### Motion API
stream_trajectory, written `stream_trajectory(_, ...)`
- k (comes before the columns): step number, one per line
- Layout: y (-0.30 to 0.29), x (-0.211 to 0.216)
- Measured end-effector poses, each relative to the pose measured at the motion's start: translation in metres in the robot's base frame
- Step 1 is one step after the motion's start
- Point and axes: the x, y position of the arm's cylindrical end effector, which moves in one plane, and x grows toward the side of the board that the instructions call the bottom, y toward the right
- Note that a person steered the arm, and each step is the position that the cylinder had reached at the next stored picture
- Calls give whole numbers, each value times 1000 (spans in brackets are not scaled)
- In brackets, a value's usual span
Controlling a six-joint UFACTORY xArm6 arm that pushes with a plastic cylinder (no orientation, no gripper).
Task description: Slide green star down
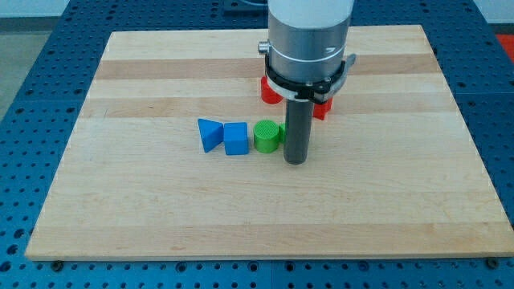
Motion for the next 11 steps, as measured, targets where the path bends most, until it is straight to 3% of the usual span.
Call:
stream_trajectory(2, 5, -11)
stream_trajectory(3, 61, 7)
stream_trajectory(4, 64, 5)
stream_trajectory(6, 64, -38)
stream_trajectory(8, 64, -42)
stream_trajectory(11, 36, -82)
